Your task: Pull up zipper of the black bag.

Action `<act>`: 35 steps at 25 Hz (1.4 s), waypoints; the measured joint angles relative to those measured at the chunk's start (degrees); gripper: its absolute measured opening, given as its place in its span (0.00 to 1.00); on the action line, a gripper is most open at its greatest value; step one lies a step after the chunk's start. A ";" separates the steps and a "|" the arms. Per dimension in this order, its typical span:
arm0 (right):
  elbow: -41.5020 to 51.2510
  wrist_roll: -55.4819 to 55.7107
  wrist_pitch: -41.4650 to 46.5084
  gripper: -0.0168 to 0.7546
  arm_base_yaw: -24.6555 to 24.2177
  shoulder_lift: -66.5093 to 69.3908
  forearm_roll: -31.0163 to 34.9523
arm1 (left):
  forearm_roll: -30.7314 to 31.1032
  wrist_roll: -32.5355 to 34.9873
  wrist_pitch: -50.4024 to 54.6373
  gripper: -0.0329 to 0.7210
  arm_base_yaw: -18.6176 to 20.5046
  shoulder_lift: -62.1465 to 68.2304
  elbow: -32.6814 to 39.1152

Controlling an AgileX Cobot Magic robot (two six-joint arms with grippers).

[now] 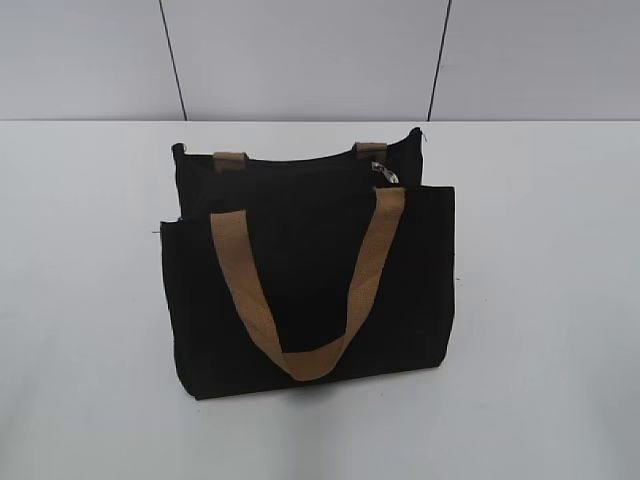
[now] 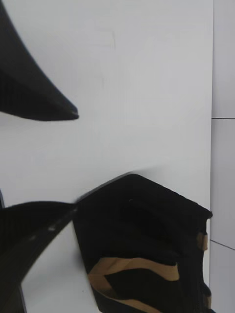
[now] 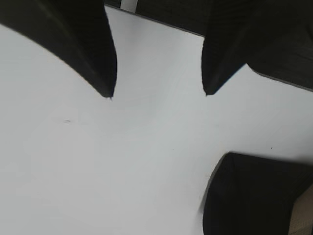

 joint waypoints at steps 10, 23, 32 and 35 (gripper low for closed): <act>0.00 1.96 -0.30 0.58 2.20 -0.14 -2.12 | 5.45 -0.64 0.00 0.57 0.00 -0.01 0.00; 0.00 7.43 -0.84 0.58 2.20 -0.14 -2.52 | 6.86 -7.66 -0.05 0.57 0.00 -0.01 0.00; 0.07 7.58 -1.05 0.58 2.20 -2.73 -2.58 | 6.90 -7.85 -0.16 0.56 0.00 -0.01 0.06; 0.07 7.58 -1.12 0.58 2.24 -3.94 -2.65 | 6.92 -7.85 -0.24 0.55 0.00 -0.06 0.11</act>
